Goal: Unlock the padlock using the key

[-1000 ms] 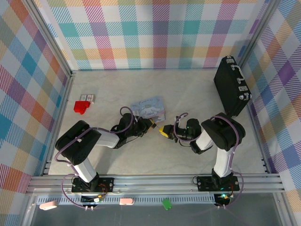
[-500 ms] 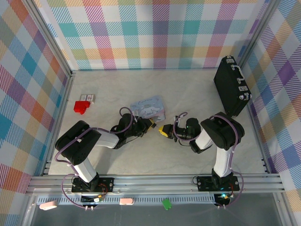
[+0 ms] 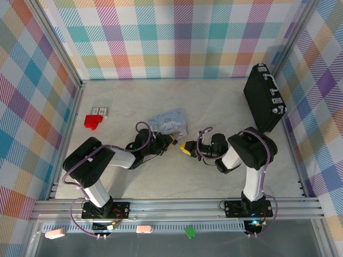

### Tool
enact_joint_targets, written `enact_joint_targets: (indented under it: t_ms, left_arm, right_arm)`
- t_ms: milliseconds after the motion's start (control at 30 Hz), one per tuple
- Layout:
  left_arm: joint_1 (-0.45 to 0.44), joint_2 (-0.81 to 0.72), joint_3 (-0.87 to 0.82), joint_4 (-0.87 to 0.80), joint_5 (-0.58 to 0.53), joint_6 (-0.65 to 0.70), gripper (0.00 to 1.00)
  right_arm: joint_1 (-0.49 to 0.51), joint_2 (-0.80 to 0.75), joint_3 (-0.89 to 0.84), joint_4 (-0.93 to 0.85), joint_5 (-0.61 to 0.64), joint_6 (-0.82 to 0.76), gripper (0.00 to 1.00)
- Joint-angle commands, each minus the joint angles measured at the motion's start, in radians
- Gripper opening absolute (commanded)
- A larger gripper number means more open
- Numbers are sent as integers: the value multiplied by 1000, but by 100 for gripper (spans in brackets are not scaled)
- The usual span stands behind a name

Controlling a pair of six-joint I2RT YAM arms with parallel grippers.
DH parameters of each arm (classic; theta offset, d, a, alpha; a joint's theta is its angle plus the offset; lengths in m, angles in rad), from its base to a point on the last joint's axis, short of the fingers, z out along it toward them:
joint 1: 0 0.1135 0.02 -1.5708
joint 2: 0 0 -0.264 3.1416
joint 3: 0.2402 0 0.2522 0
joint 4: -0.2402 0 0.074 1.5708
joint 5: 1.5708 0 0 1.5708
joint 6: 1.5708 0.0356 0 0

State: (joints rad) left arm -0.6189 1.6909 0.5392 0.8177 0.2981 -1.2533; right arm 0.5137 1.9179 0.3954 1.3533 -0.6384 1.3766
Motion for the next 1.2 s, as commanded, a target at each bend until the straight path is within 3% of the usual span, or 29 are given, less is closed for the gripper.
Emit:
enact_joint_targets:
  t_ms: [0,1167]
  left_arm:
    - [4,-35,-5,46,44,-41,0]
    - [-5,-54,-21,101,56,-70,0]
  right_arm:
    - [11,9,28,53,-15,-5,0]
    - [-5,30,81,55,-40,28,0]
